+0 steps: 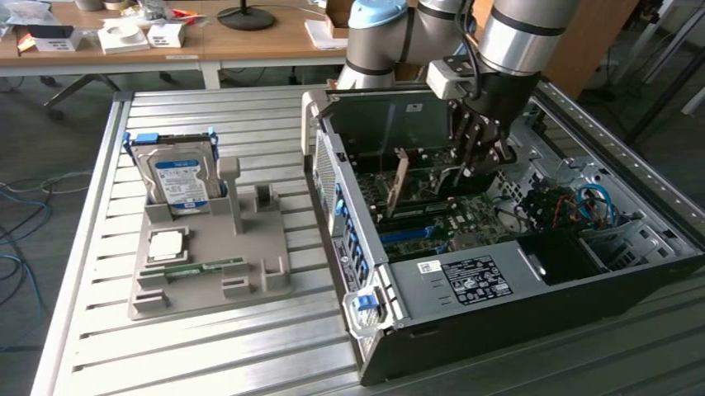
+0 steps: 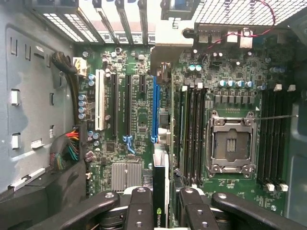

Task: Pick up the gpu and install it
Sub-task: 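Insert the gpu into the slot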

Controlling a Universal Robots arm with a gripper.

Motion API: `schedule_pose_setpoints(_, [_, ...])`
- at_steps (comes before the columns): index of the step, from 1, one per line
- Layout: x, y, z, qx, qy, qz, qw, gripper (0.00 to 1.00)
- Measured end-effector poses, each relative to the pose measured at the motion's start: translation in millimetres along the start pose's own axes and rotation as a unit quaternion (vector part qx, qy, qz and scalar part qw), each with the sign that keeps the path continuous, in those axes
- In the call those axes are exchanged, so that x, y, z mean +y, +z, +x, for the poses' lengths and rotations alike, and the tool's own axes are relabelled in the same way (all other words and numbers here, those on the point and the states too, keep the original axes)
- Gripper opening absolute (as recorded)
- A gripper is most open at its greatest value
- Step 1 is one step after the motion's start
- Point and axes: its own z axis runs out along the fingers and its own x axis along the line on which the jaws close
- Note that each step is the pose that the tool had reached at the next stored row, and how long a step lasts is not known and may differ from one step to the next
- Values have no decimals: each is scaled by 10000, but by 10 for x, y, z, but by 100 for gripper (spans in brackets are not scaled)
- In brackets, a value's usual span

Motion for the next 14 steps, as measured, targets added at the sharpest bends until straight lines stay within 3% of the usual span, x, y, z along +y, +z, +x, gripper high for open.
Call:
schedule_pose_setpoints(2, [2,3,0,17,10,-17,10000,26])
schedule_pose_setpoints(14, [41,4,40,17,12,-17,10000,26])
